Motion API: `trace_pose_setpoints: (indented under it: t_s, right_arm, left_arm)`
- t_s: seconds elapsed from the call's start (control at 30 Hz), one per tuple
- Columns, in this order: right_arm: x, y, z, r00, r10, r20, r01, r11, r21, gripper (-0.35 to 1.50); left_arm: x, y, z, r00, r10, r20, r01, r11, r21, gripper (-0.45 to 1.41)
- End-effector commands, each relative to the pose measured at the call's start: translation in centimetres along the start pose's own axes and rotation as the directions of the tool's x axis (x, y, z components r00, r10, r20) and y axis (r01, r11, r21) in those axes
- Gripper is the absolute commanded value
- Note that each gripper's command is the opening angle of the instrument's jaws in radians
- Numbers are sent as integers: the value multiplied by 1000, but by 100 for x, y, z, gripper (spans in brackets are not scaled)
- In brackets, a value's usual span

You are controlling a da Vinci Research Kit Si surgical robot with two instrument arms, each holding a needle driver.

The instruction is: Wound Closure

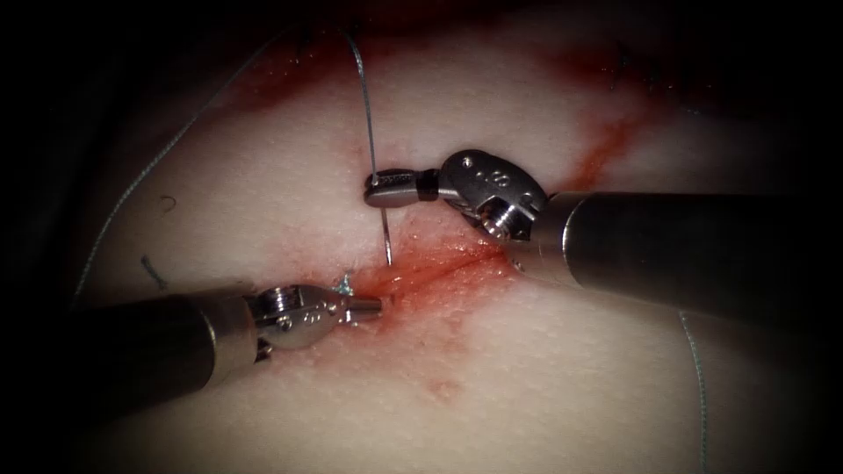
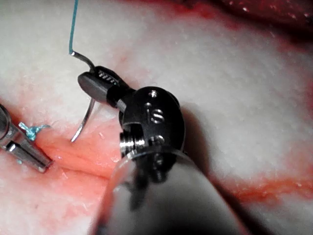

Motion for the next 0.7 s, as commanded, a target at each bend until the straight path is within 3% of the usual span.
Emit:
trace_pose_setpoints:
  t_s: [0.03,0.4,0.57,0.7]
  right_arm:
    - [-4,-1,12,1000,15,18,-16,999,31,-35]
    - [-22,-25,11,955,272,120,-287,948,138,-35]
    - [-25,-27,10,906,411,104,-424,887,183,-35]
    - [-33,-29,16,895,436,98,-447,870,208,-35]
  left_arm:
    - [1,2,9,1000,1,-1,-1,1000,-2,-5]
    - [3,4,6,1000,-3,-1,3,1000,-4,-6]
    - [4,4,5,1000,-4,-1,4,1000,-5,-8]
    - [5,4,4,1000,-6,-1,6,1000,-6,-10]
